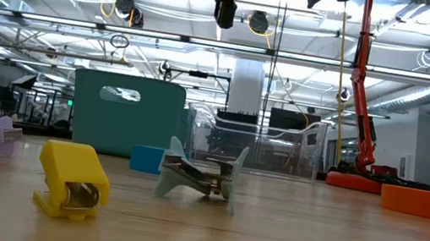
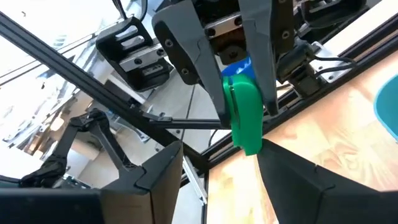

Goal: Pick and place Stapler, Stapler remover, tape
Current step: Put the mini green stapler into the blue bin

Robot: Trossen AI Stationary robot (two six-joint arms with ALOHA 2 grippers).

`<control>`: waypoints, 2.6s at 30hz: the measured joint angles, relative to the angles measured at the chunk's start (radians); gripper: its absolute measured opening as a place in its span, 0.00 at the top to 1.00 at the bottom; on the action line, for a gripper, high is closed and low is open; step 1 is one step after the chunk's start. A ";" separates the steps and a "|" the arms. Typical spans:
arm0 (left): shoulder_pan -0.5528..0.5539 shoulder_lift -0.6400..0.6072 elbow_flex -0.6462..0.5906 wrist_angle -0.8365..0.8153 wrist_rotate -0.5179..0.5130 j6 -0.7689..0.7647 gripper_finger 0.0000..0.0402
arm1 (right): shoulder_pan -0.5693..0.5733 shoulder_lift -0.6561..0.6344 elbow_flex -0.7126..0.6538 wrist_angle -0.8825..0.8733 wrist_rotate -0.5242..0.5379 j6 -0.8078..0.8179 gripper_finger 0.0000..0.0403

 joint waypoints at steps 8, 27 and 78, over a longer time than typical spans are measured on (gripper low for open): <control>0.078 -0.002 0.000 -0.101 -0.050 0.020 0.85 | 0.005 -0.002 -0.011 -0.219 -0.041 -0.013 0.53; 0.330 0.254 0.004 -0.337 -0.005 -0.017 0.85 | 0.003 -0.232 -0.476 -0.017 0.081 0.197 0.53; 0.400 0.838 0.461 -0.905 -0.011 0.278 0.80 | 0.003 -0.517 -0.796 0.274 0.350 0.236 0.54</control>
